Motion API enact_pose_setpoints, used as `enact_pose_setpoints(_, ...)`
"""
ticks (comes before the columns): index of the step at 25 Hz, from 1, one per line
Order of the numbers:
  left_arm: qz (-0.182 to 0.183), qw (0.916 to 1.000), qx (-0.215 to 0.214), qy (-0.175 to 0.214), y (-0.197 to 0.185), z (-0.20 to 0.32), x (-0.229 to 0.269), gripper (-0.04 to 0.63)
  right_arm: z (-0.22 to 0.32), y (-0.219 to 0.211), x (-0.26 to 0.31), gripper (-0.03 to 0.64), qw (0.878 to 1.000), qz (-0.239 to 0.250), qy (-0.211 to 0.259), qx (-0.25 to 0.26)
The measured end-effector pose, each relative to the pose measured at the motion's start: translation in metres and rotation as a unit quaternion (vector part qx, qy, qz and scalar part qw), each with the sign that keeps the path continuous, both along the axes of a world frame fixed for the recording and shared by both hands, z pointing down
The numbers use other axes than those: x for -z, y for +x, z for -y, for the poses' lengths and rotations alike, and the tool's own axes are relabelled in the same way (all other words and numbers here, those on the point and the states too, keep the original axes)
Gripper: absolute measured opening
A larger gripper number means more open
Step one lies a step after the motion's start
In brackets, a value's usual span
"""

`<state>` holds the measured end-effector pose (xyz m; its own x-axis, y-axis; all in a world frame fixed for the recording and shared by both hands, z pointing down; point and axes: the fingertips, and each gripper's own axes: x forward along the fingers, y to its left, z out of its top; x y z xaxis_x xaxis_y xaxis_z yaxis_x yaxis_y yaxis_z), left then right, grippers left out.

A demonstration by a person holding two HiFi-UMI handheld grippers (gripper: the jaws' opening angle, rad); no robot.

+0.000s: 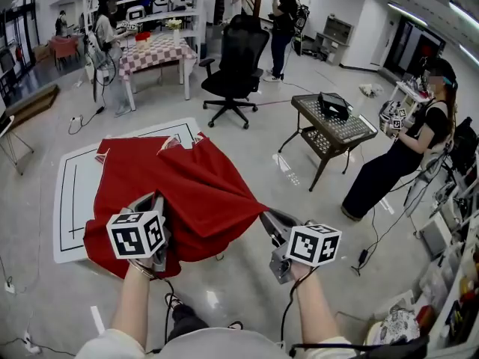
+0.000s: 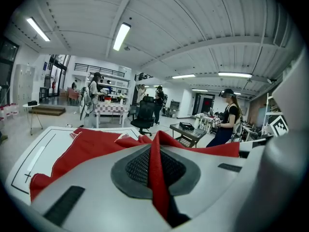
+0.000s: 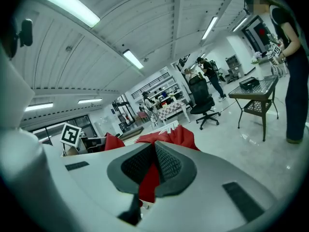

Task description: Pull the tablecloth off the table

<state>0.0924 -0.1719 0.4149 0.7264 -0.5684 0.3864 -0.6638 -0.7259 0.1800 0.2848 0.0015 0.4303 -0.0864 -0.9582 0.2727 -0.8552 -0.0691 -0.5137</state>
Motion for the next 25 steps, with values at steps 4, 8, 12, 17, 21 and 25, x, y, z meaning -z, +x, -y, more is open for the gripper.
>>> enact_pose_setpoints(4,0.002,0.9995,-0.032,-0.006,0.03,-0.028,-0.006,0.02,-0.037,0.02,-0.001,0.031,0.999,-0.003,-0.002,-0.034)
enact_pose_setpoints(8,0.016,0.9974,-0.069,-0.012,0.059,-0.057,-0.015,0.018,-0.074,0.043,-0.004,0.031,0.997,0.002,-0.003,-0.077)
enact_pose_setpoints(12,0.019,0.9935,-0.11,-0.023,0.088,-0.087,-0.022,0.02,-0.114,0.065,-0.005,0.03,0.992,0.019,0.006,-0.123)
enact_pose_setpoints(17,0.017,0.9869,-0.159,-0.019,0.128,-0.121,-0.02,0.018,-0.161,0.09,-0.007,0.031,0.985,0.019,0.007,-0.174)
enact_pose_setpoints(21,0.02,0.9804,-0.195,-0.023,0.155,-0.147,-0.021,0.018,-0.194,0.105,-0.009,0.03,0.977,0.026,0.009,-0.211)
enact_pose_setpoints(25,0.026,0.9708,-0.237,-0.026,0.182,-0.18,-0.026,0.018,-0.233,0.117,-0.014,0.03,0.967,0.034,0.006,-0.252)
